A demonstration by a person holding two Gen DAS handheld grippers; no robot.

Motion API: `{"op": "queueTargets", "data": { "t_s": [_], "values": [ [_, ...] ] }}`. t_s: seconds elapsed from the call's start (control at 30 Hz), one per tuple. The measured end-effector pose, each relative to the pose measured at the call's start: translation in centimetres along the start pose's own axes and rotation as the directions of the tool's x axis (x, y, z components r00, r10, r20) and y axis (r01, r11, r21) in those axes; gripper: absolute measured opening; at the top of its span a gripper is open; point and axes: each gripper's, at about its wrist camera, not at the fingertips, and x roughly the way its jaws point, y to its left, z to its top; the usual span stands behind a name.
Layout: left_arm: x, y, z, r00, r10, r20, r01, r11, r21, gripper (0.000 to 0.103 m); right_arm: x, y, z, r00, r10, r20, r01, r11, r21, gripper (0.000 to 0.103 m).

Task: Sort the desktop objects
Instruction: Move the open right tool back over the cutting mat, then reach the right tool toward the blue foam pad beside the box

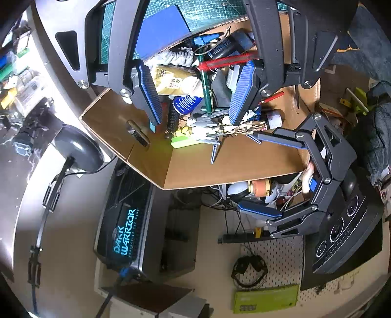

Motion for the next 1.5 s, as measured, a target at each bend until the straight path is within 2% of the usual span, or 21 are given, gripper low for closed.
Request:
{"op": "queueTargets", "data": {
  "t_s": [0.2, 0.3, 0.43, 0.53, 0.63, 0.73, 0.87, 0.93, 1.0, 1.07, 1.13, 1.2, 1.33, 1.43, 1.5],
  "values": [
    [-1.4, -0.3, 0.4, 1.0, 0.019, 0.013, -0.018, 1.0, -0.013, 0.09, -1.8, 1.2, -0.3, 1.0, -0.013, 0.024, 0.013, 1.0, -0.003, 0.054],
    [-2.8, -0.5, 0.5, 0.999, 0.036, 0.032, -0.035, 0.998, -0.051, 0.09, -3.4, 1.9, -0.8, 0.999, -0.032, 0.044, 0.033, 0.999, -0.004, 0.055],
    [-5.5, -1.2, 0.5, 0.995, 0.047, 0.093, -0.031, 0.987, -0.16, 0.09, -7.1, 2.4, -2.8, 0.989, -0.123, 0.084, 0.121, 0.992, 0.029, 0.061],
    [-7.6, -2.5, 0.3, 0.987, 0.009, 0.163, 0.032, 0.969, -0.244, 0.093, -10.4, 2.1, -5.2, 0.975, -0.201, 0.094, 0.192, 0.977, 0.094, 0.061],
    [-8.7, -4.2, 0.0, 0.967, -0.093, 0.238, 0.166, 0.937, -0.308, 0.096, -13.6, 1.5, -9.1, 0.955, -0.29, 0.058, 0.275, 0.942, 0.193, 0.061],
    [-8.9, -6.3, -0.1, 0.945, -0.167, 0.28, 0.258, 0.908, -0.331, 0.096, -16.2, 1.3, -12.9, 0.931, -0.364, -0.007, 0.352, 0.896, 0.269, 0.061],
    [-9.3, -10.1, 0.2, 0.926, -0.22, 0.308, 0.314, 0.9, -0.301, 0.096, -19.4, 1.5, -18.3, 0.902, -0.422, -0.088, 0.423, 0.829, 0.366, 0.061],
    [-9.4, -12.1, 0.4, 0.922, -0.226, 0.315, 0.319, 0.904, -0.286, 0.096, -20.9, 1.9, -21.0, 0.889, -0.439, -0.129, 0.45, 0.788, 0.419, 0.061],
    [-9.3, -13.9, 0.2, 0.925, -0.214, 0.313, 0.309, 0.904, -0.296, 0.096, -21.9, 2.1, -22.8, 0.877, -0.452, -0.164, 0.473, 0.751, 0.461, 0.061],
    [-8.9, -16.0, -0.4, 0.924, -0.215, 0.316, 0.319, 0.888, -0.33, 0.096, -23.2, 2.3, -24.9, 0.858, -0.466, -0.215, 0.506, 0.699, 0.506, 0.061],
    [-8.5, -17.6, -0.9, 0.923, -0.232, 0.308, 0.336, 0.877, -0.345, 0.096, -24.3, 2.9, -26.1, 0.843, -0.483, -0.236, 0.529, 0.666, 0.526, 0.061],
    [-8.1, -19.2, -0.8, 0.926, -0.237, 0.295, 0.331, 0.884, -0.33, 0.096, -25.5, 3.6, -27.2, 0.827, -0.502, -0.253, 0.55, 0.631, 0.547, 0.061],
    [-7.3, -21.7, -0.1, 0.934, -0.231, 0.273, 0.312, 0.901, -0.302, 0.096, -26.6, 5.2, -27.7, 0.817, -0.521, -0.248, 0.558, 0.602, 0.571, 0.061],
    [-6.3, -22.5, -0.1, 0.938, -0.236, 0.253, 0.316, 0.881, -0.352, 0.096, -27.0, 6.3, -28.0, 0.817, -0.521, -0.249, 0.559, 0.605, 0.568, 0.061],
    [-5.1, -22.9, -0.1, 0.955, -0.21, 0.21, 0.28, 0.872, -0.401, 0.096, -27.1, 6.9, -28.2, 0.819, -0.516, -0.252, 0.557, 0.606, 0.567, 0.061]
  ]
}}
